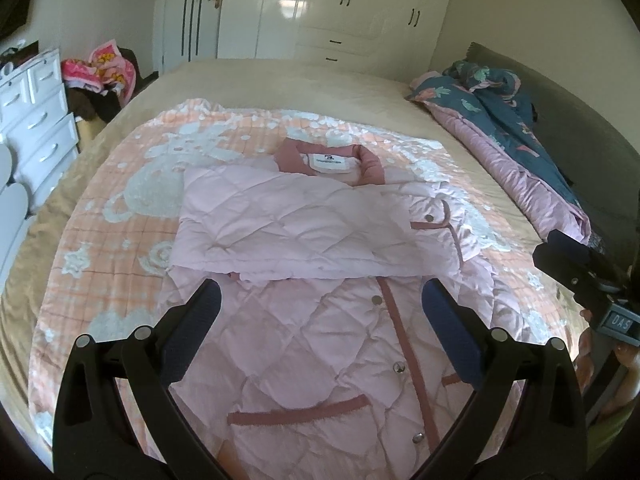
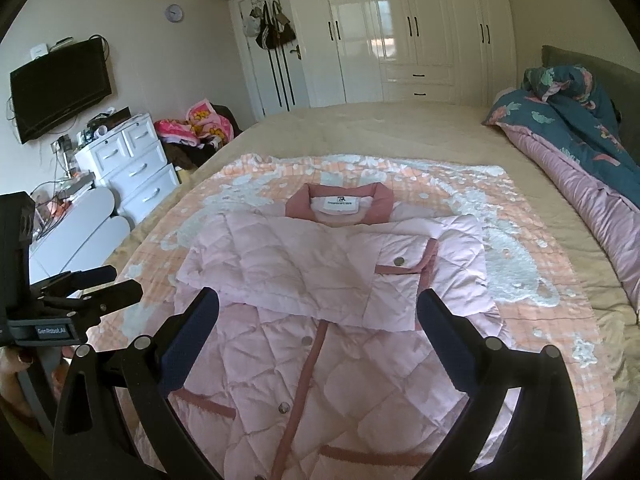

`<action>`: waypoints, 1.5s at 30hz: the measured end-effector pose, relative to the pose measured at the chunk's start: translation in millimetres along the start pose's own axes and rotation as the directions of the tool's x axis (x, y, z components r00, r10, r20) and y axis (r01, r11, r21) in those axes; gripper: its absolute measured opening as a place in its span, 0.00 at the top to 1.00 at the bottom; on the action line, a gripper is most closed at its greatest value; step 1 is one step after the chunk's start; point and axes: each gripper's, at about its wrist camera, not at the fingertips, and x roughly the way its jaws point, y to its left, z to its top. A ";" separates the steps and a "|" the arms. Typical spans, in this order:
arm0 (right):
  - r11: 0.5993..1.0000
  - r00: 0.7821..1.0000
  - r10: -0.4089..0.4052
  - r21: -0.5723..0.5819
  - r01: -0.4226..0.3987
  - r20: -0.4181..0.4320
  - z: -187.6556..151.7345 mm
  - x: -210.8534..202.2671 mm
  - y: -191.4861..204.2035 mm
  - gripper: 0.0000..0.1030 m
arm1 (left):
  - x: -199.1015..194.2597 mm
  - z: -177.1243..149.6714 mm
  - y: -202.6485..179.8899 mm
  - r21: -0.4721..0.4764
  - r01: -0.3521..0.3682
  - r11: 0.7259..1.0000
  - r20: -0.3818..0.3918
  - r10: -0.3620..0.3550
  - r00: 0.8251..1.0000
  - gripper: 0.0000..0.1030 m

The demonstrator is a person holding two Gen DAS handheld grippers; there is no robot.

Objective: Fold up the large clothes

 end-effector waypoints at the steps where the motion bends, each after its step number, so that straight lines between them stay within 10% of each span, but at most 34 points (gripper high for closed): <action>1: 1.000 1.000 0.001 -0.004 -0.001 0.001 -0.9 -1.9 0.2 0.04 | -1.8 -1.5 -0.9 0.002 0.000 1.000 0.002 0.000 1.000 0.09; 45: 0.988 0.979 -0.127 0.064 0.138 -0.158 -123.7 -26.4 -87.4 0.04 | 6.6 -101.2 27.4 -0.046 -0.082 0.996 -0.088 0.078 0.993 0.09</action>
